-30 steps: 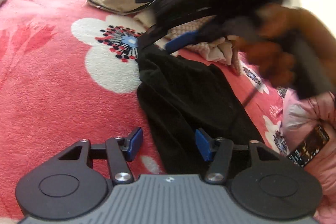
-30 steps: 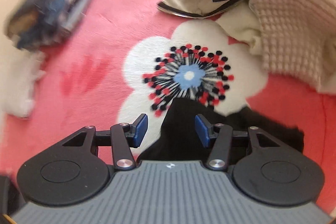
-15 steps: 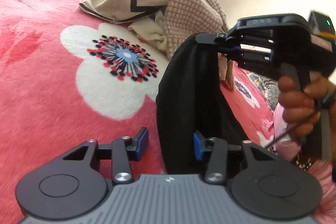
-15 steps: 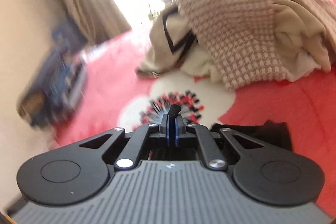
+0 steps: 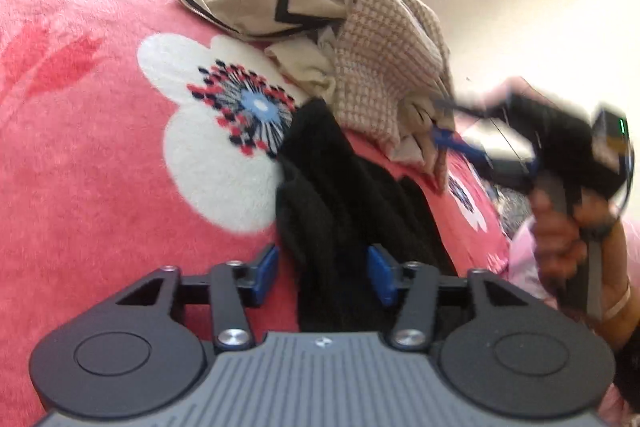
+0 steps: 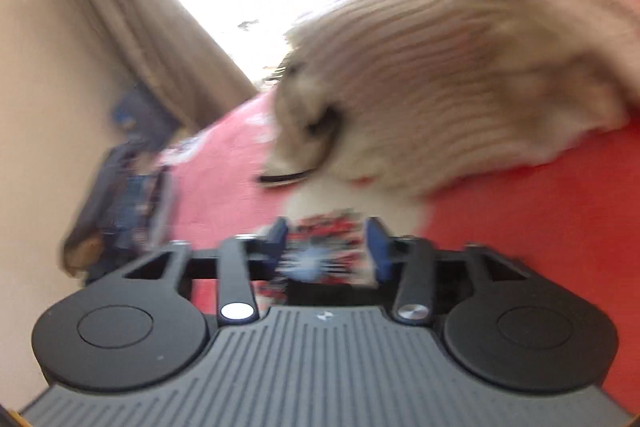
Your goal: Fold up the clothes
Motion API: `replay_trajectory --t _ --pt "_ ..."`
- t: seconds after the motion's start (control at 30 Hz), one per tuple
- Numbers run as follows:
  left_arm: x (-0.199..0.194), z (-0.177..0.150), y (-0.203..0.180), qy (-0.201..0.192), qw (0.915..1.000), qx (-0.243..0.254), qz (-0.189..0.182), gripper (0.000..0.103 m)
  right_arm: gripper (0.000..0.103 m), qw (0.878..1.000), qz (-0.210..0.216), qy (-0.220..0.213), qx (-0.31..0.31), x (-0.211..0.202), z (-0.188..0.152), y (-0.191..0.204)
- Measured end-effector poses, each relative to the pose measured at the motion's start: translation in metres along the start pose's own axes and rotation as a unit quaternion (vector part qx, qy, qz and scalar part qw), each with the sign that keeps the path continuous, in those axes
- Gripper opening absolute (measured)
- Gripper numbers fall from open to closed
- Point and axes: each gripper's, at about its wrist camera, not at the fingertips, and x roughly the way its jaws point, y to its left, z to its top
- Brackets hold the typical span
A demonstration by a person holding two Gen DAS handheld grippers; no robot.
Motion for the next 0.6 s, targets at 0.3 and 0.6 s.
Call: replay_trajectory --t 0.3,0.6 --pt "0.045 0.04 0.015 0.022 0.9989 -0.038 -0.013 0.06 0.048 0.992 -0.038 0.113 0.039 0.035 -0.005 -0.066" --pt "0.039 0.041 0.019 0.028 0.9973 -0.067 -0.013 0.061 0.048 0.991 -0.038 0.122 0.026 0.015 -0.001 -0.064"
